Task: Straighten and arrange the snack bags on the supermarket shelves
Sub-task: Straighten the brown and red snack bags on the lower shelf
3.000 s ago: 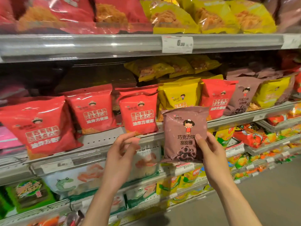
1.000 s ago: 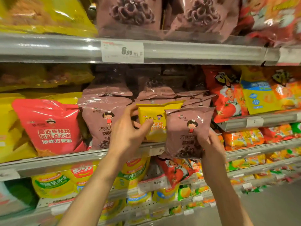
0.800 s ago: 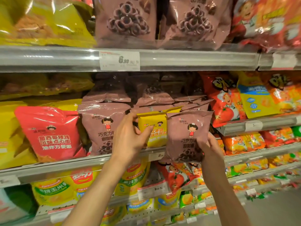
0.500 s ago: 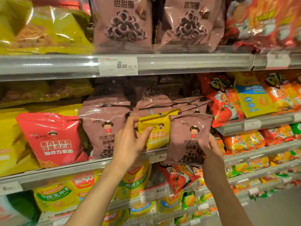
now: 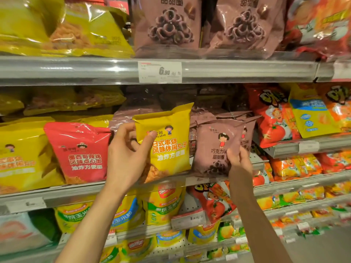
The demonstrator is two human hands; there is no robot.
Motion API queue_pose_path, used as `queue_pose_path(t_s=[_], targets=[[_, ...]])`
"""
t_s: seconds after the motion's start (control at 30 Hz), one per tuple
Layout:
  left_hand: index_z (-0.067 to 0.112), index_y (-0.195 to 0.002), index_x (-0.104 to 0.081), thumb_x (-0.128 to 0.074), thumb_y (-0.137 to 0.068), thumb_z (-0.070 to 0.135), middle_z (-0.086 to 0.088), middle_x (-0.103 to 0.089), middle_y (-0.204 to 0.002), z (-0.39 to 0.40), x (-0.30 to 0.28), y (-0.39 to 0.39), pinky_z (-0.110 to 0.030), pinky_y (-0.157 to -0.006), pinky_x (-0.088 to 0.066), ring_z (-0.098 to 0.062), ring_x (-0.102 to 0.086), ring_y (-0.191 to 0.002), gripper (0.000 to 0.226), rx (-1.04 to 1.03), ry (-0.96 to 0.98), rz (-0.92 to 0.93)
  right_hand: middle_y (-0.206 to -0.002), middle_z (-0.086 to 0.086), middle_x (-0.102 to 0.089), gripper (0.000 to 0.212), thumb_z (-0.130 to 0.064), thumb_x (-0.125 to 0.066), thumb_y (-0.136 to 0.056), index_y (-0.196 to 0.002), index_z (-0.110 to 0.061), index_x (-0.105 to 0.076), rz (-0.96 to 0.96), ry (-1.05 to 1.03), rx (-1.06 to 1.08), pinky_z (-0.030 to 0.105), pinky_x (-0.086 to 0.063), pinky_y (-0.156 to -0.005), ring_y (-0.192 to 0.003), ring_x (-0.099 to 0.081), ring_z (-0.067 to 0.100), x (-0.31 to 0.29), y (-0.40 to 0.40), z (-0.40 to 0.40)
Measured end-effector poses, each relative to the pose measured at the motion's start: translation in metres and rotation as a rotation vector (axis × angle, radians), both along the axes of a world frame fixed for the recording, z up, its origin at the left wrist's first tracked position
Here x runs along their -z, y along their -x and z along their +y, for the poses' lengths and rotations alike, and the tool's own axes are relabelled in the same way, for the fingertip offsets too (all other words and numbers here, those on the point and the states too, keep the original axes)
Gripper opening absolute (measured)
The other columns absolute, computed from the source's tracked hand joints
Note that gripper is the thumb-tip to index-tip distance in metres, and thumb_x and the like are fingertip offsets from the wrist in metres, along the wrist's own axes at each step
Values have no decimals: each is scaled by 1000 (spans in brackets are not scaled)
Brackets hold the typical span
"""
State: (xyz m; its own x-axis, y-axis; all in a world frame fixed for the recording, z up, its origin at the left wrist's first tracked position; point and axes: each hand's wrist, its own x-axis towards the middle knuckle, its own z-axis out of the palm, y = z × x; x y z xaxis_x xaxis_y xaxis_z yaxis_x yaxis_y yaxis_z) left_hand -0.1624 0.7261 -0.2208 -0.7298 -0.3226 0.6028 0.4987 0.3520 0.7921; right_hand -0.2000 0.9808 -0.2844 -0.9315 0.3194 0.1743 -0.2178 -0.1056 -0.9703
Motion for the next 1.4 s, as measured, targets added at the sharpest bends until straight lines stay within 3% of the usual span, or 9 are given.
queue_pose_path(t_s=[0.13,0.3,0.47,0.6,0.73,0.97,1.03,1.13,1.4], targets=[[32,-96,-57,-77,-90,30,17,-61,-63,-15,-3,-8,-14,-52,-39,-1,-47,-50,21,-28,4,10,-124,-1,-65,42,-40,-54,-100,-138,-23,-52,85,-74,0,41,-48,-105,-116,-61,12,-4,15,-16],[44,-96,-57,-77,-88,35,9,-59,-63,-26,-6,-15,-19,-53,-42,-15,-49,-54,23,-29,-13,-8,-106,-33,-60,29,-31,-51,-107,-136,-30,-46,156,-272,11,-5,-37,-75,-92,-54,-26,-6,29,-36],[29,-99,-58,-76,-89,37,-18,-66,-76,-30,-3,-18,-28,-55,-45,-39,-55,-60,23,-22,-10,-31,-111,-5,-61,25,-27,-52,-107,-132,-24,-52,110,-381,-84,36,-47,-100,-100,-56,7,11,24,-40],[28,-100,-59,-75,-88,39,-16,-67,-79,-30,2,-16,-27,-55,-43,-20,-51,-56,23,-29,1,-49,-129,1,-57,40,-35,-51,-105,-143,-20,-47,56,-477,-27,22,-37,-100,-124,-52,17,15,18,-40],[40,-90,-56,-75,-91,31,1,-61,-64,-25,4,-13,-22,-52,-41,-18,-50,-53,21,-6,-9,-37,-140,-14,-54,65,-61,-64,-91,-147,-44,-37,35,-375,-56,23,-42,-100,-125,-52,2,12,20,-41],[33,-91,-51,-75,-90,31,11,-43,-54,-26,9,-9,-38,-53,-43,-42,-47,-54,24,-30,5,-71,-160,-18,-37,90,-63,-69,-87,-159,-32,-25,19,-486,-116,34,-25,-124,-148,-29,1,8,35,-33],[32,-93,-52,-74,-91,31,-4,-45,-59,-26,8,-11,-46,-56,-46,-47,-49,-58,23,-19,-26,-70,-154,-32,-38,88,-68,-66,-85,-157,-39,-26,18,-506,-134,32,-24,-124,-145,-29,-5,8,32,-30],[30,-96,-53,-74,-91,32,-30,-50,-73,-26,7,-13,-53,-57,-46,-50,-51,-60,22,-16,-60,-78,-158,-18,-41,89,-72,-64,-82,-157,-39,-29,-46,-503,-147,41,-30,-124,-147,-37,9,11,28,-27],[30,-102,-55,-74,-86,41,-19,-36,-68,-31,19,-17,-53,-53,-43,-26,-41,-58,27,-13,-81,-121,-110,-13,-70,39,-53,-79,-80,-114,-39,-67,-60,-253,29,18,-49,-78,-97,-68,2,6,13,-22]])
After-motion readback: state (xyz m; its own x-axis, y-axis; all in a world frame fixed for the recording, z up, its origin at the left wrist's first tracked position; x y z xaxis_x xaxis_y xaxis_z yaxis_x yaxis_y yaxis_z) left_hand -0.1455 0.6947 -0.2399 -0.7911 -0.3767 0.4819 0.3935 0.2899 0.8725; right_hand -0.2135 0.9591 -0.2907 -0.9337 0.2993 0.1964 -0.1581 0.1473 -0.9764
